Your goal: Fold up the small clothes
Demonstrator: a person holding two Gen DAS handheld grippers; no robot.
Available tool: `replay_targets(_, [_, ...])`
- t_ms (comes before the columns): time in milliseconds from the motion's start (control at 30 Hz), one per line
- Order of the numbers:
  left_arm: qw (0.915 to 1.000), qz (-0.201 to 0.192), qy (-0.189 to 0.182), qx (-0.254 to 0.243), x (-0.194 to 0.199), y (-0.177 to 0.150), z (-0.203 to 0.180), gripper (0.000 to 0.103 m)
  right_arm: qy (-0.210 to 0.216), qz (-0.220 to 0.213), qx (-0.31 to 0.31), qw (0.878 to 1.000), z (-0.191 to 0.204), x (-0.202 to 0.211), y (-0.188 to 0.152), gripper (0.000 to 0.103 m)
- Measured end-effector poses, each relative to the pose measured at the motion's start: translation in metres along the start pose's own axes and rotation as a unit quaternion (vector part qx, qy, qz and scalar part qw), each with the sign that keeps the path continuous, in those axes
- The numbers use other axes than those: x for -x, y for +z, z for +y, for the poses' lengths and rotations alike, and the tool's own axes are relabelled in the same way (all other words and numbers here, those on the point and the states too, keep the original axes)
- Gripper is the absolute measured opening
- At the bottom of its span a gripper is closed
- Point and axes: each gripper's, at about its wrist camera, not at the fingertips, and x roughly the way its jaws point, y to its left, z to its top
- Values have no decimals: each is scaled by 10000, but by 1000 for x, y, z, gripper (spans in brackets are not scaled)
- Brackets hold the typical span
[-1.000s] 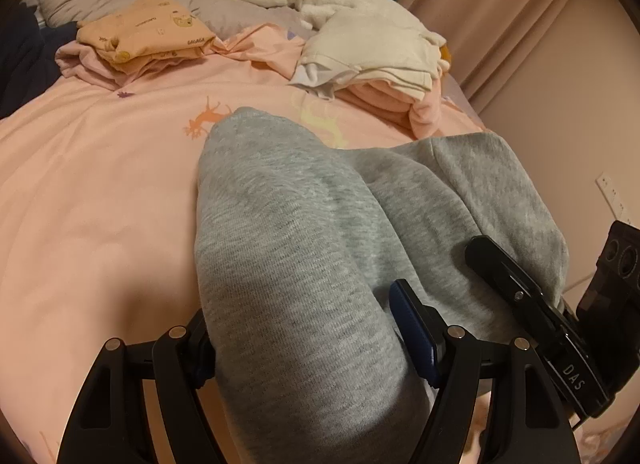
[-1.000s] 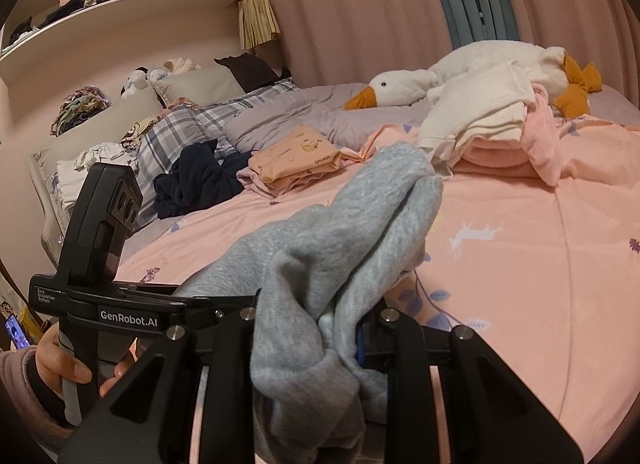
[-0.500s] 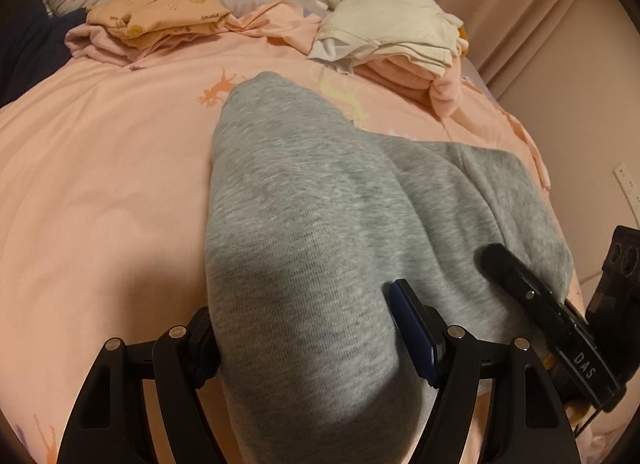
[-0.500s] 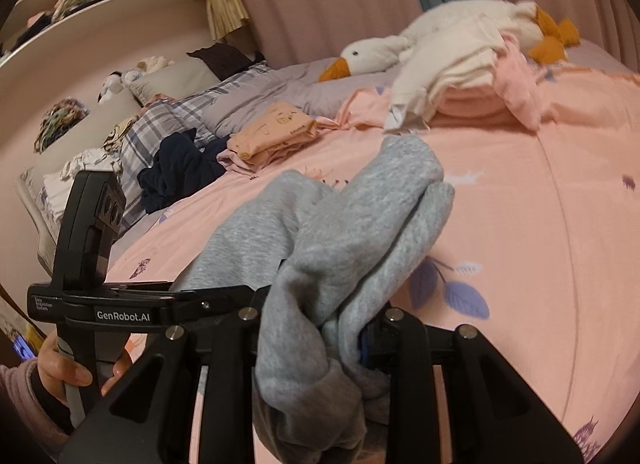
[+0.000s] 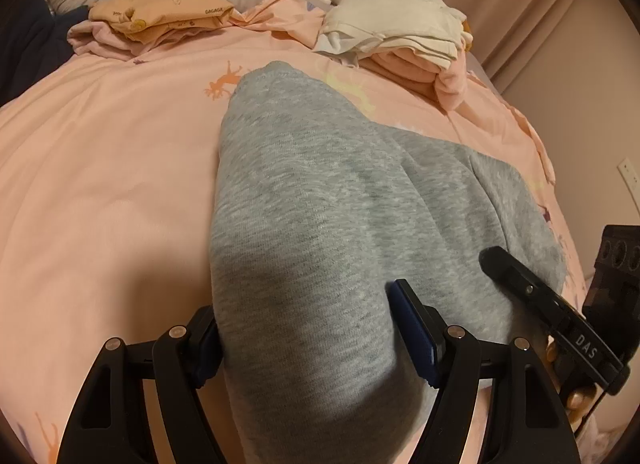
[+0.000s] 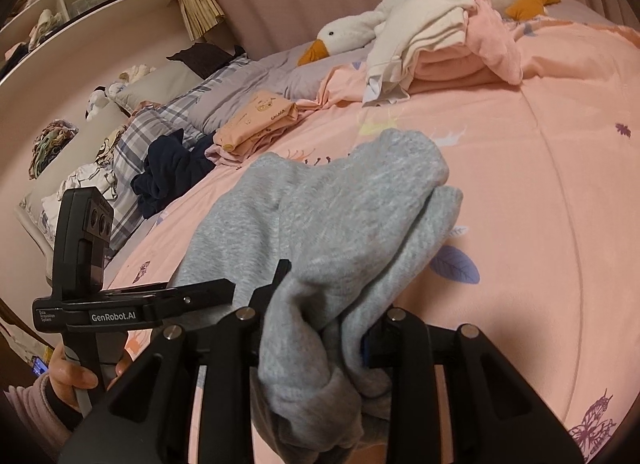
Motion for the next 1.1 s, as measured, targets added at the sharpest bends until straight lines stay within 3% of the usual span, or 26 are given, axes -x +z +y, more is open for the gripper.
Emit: replay_targets(1100, [10000, 86, 28, -5, -4, -2, 2, 75, 104, 280, -553, 9980, -23, -9, -2, 35])
